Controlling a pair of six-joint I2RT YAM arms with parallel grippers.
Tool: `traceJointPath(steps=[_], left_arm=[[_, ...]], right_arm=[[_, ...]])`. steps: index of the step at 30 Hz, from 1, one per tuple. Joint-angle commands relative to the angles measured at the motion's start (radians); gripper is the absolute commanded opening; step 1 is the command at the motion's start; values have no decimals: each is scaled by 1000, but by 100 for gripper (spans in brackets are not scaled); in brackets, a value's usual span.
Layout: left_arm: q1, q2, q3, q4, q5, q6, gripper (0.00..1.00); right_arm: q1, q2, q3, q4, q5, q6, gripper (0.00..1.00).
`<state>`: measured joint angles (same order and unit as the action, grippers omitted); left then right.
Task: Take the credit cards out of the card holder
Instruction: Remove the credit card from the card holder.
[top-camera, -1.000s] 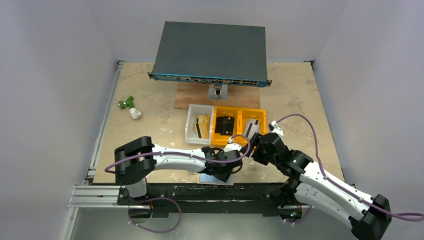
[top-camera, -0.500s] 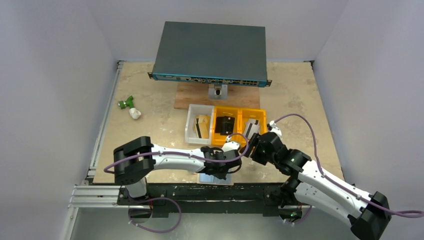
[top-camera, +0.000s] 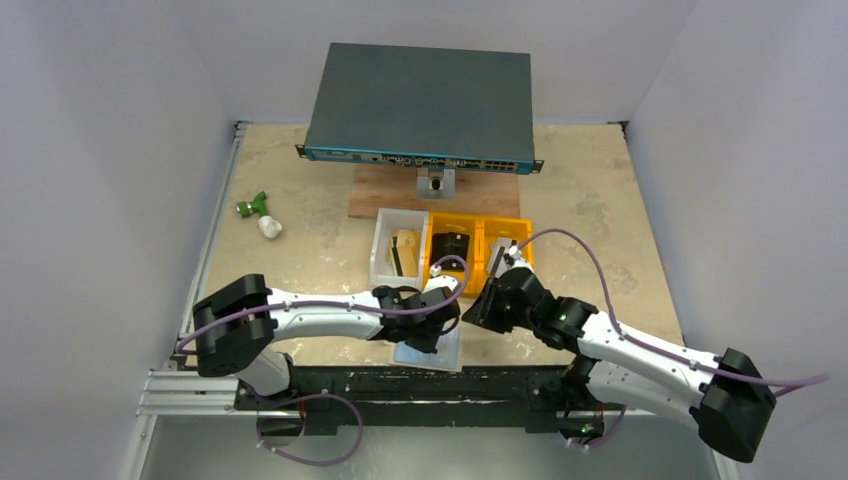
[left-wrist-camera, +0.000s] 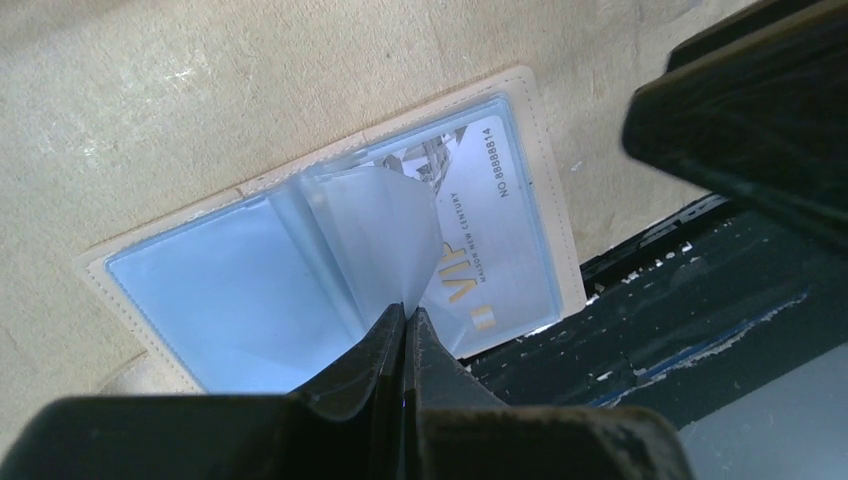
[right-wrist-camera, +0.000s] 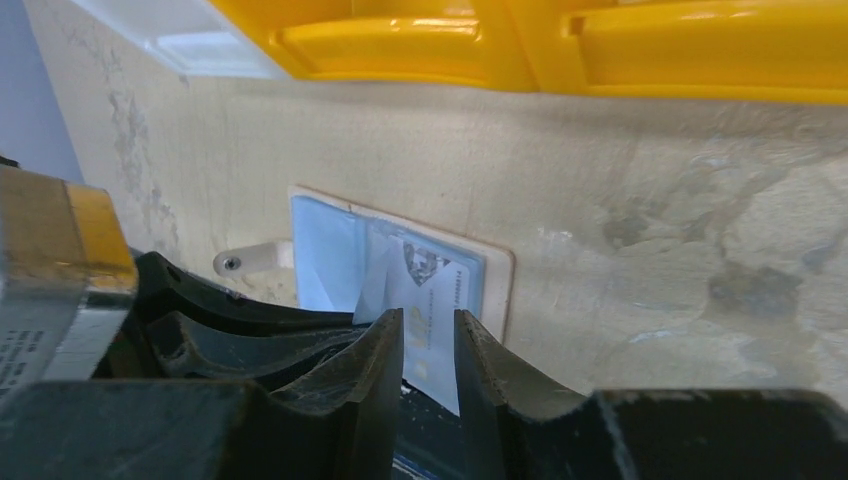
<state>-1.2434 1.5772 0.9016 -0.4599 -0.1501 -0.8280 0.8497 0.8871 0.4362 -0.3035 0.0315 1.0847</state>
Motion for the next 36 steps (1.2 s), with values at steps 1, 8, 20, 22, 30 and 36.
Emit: traceJointPath(steps=[1, 8, 20, 22, 30, 36], left_arm=[[17, -68, -23, 21, 40, -10, 0], [30, -105, -50, 37, 59, -16, 0], [37, -142, -77, 33, 59, -26, 1], [41, -158, -81, 21, 52, -29, 8], [49, -278, -102, -100, -34, -45, 25], [70, -413, -138, -230, -112, -66, 28]], right_arm=[[50, 51, -2, 123, -21, 36, 24], [84, 140, -20, 238, -28, 67, 19], [164, 361, 4, 428, -53, 107, 16], [177, 386, 17, 436, -53, 109, 16], [209, 428, 53, 451, -59, 112, 16], [255, 485, 108, 456, -58, 110, 16]])
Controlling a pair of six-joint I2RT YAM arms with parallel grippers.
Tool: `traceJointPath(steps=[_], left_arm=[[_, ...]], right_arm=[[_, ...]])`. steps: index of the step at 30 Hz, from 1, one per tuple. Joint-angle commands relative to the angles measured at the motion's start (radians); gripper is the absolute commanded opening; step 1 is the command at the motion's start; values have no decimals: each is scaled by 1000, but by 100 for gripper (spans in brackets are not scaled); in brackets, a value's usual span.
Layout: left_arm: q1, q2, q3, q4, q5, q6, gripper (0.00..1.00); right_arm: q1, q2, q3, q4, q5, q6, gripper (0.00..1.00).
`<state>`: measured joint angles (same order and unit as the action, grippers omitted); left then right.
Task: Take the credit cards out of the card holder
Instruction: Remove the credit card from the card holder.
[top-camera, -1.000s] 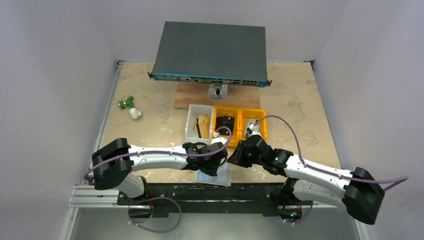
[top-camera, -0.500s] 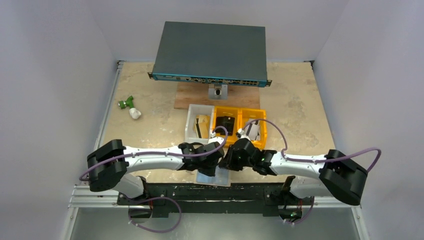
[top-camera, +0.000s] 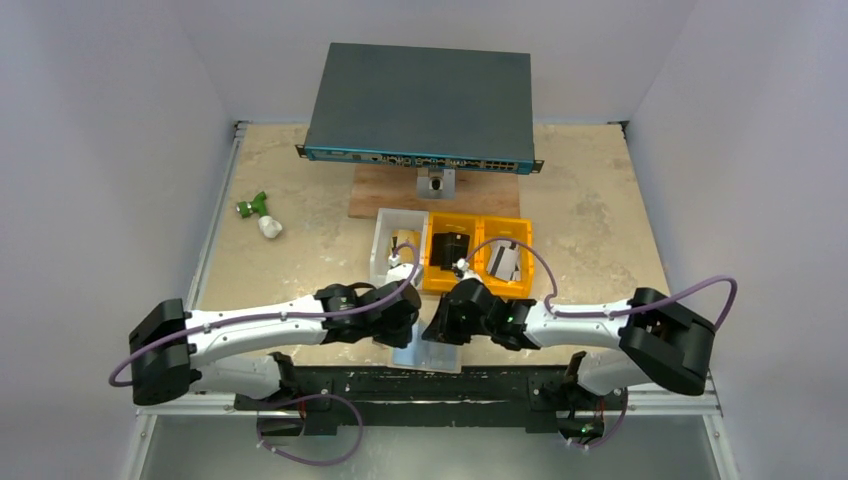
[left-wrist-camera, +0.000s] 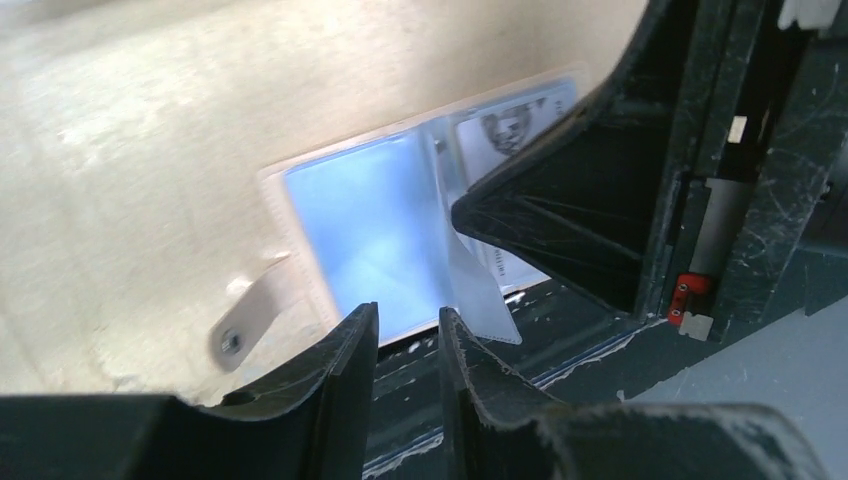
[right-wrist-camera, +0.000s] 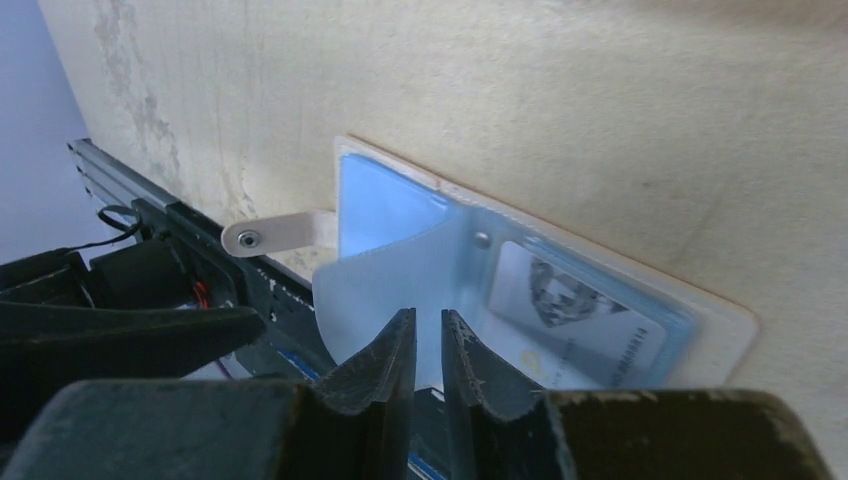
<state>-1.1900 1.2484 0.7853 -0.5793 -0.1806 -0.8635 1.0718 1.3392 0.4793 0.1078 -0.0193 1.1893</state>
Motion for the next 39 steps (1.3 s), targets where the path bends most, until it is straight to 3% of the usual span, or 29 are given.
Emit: traceJointPath(steps=[1, 6, 15, 21, 28, 39], left_arm=[[19, -105, -25, -132, -93, -33, 28], [27, -204, -46, -184, -106, -39, 28], [29, -221, -71, -132, -30, -52, 28], [33, -178, -85, -26, 67, -57, 28], [35, -92, -58, 57, 142, -39, 29], [71, 58, -50, 261, 324, -52, 29]], right_arm=[[42, 49, 76, 48, -6, 6, 16], [69, 142, 131, 56, -1, 11, 16], [81, 215, 155, 71, 7, 30, 14], [81, 84, 151, -47, 90, 31, 15], [80, -160, 87, -265, 213, 97, 27], [79, -330, -45, -368, 246, 150, 24]])
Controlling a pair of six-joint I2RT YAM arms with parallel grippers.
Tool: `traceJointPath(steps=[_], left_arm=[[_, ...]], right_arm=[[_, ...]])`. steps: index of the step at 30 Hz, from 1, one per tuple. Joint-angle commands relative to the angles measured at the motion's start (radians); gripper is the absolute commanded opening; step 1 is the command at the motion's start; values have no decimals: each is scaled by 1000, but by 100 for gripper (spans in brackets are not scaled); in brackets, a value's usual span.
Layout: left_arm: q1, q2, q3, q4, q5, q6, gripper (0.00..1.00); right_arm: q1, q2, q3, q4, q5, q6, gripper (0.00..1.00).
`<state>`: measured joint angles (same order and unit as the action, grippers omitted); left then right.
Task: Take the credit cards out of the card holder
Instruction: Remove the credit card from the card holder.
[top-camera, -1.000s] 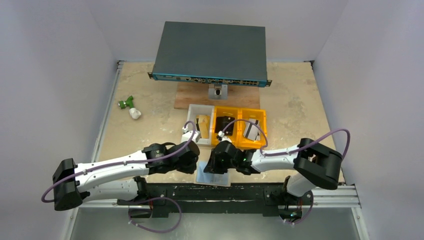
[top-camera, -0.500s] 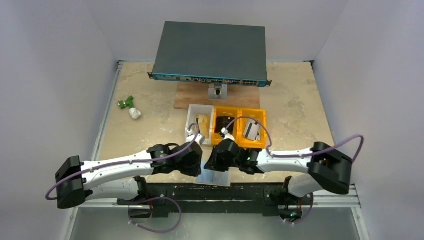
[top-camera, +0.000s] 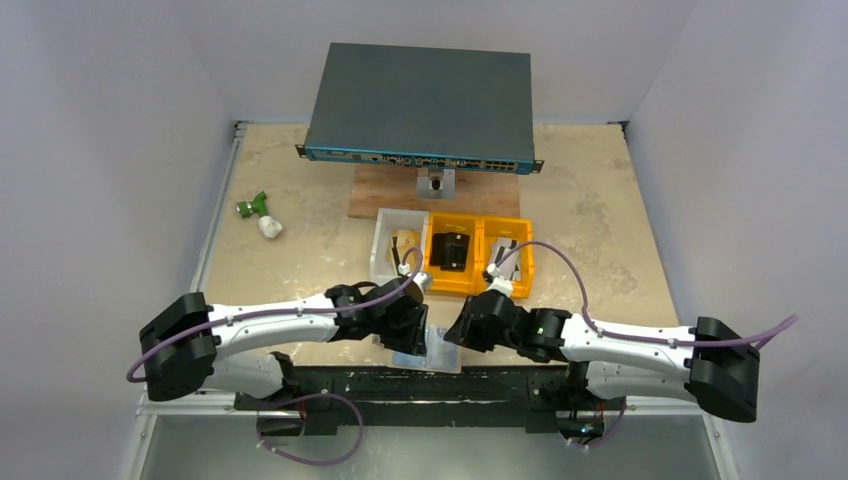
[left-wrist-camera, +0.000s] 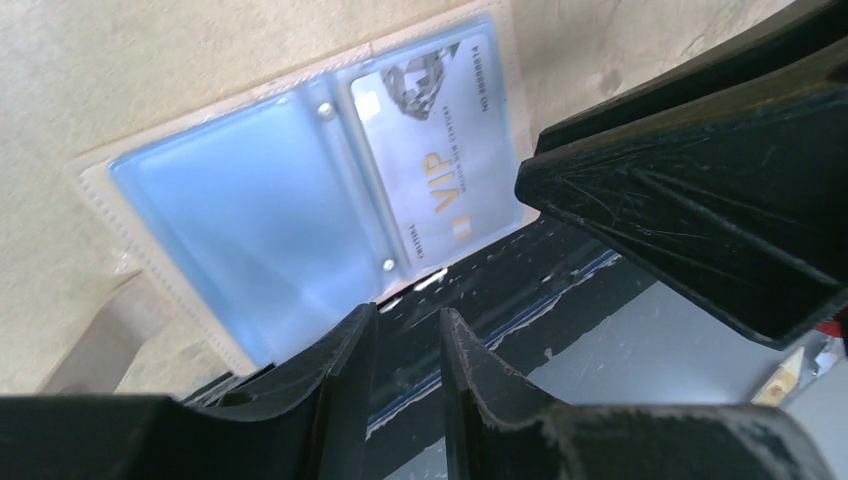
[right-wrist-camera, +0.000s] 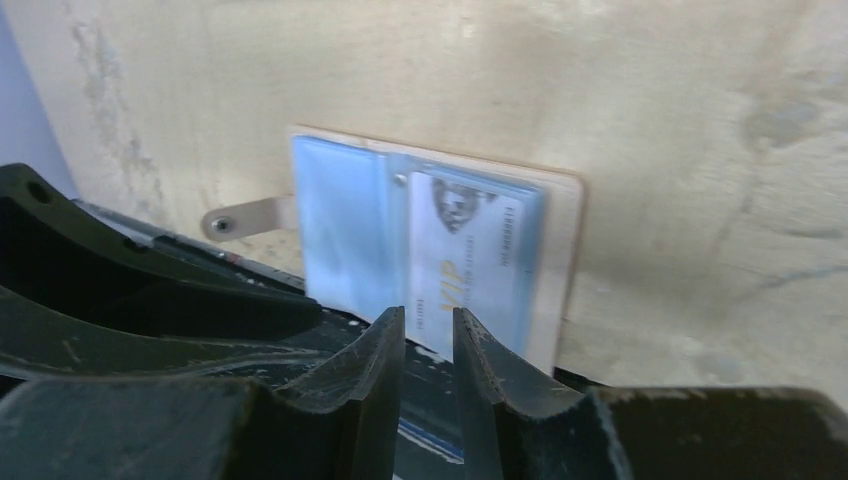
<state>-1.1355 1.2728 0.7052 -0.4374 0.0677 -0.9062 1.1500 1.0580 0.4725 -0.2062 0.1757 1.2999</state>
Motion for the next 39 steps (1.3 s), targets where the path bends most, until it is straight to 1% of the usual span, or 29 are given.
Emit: traceJointPath(steps=[1, 5, 9, 15, 25, 30, 39], left_arm=[[20, 47, 27, 136, 88, -8, 28], [32, 104, 15, 198, 128, -14, 26], [38, 133, 8, 222, 133, -24, 25], [57, 154, -24, 252, 148, -40, 25], [83, 159, -53, 273, 162, -43, 24], [95, 173, -71, 308, 185, -51, 24], [110, 182, -103, 342, 198, -57, 24]], right_arm=[[2, -60, -48, -57, 51, 45, 25], [2, -73, -66, -55, 41, 55, 25], [1, -51, -57, -23, 31, 29, 25], [1, 8, -34, -2, 23, 10, 23], [1, 60, 0, -4, 34, -9, 19], [2, 92, 17, -15, 38, -22, 15], [2, 153, 28, -25, 38, -40, 4]])
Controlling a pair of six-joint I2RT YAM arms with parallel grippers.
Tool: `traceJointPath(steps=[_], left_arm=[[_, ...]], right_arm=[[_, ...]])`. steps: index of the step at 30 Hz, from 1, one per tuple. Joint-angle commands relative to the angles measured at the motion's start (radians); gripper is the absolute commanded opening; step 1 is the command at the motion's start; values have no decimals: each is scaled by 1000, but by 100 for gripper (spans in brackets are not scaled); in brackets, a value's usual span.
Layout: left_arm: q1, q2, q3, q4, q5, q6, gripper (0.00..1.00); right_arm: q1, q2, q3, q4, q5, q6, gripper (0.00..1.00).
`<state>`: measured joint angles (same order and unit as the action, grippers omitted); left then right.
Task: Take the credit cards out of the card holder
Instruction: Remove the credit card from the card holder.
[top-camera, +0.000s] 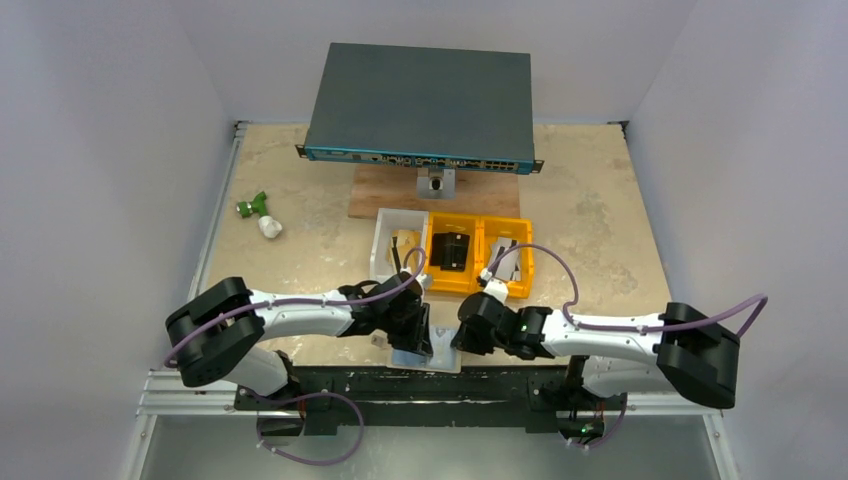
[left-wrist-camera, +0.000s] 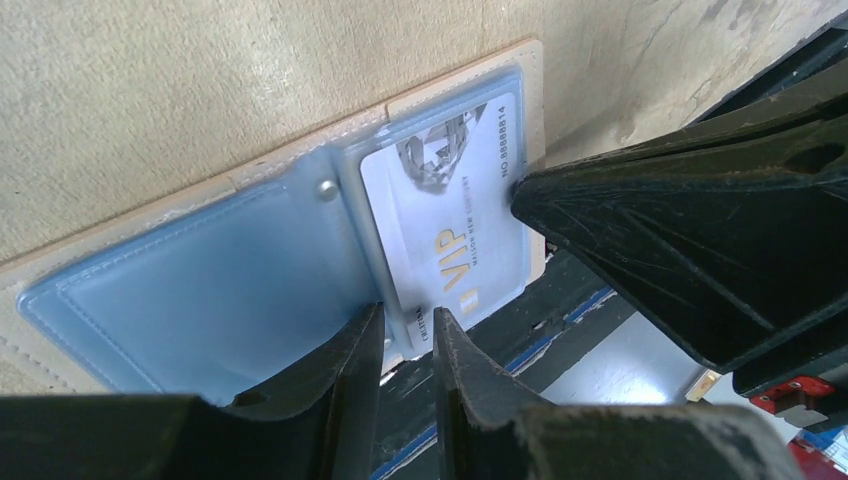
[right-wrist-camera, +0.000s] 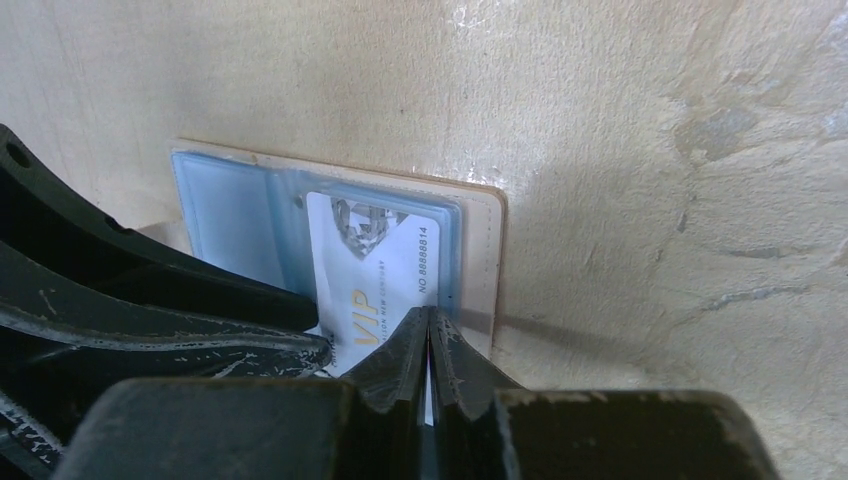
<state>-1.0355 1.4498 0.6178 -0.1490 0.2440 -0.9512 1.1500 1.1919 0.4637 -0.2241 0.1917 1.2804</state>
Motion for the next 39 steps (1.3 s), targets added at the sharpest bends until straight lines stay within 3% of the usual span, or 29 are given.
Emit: traceJointPath(steps=[1, 20, 39], left_arm=[[12, 7, -18, 60, 24, -14, 24], [57, -6, -108, 259, 129, -73, 19], [119, -91, -221, 361, 189, -136, 23]], right_arm=[[2, 25, 39, -5, 20, -24, 3], [4, 91, 48, -17, 13, -36, 0], [4, 122, 34, -6, 6, -29, 0]])
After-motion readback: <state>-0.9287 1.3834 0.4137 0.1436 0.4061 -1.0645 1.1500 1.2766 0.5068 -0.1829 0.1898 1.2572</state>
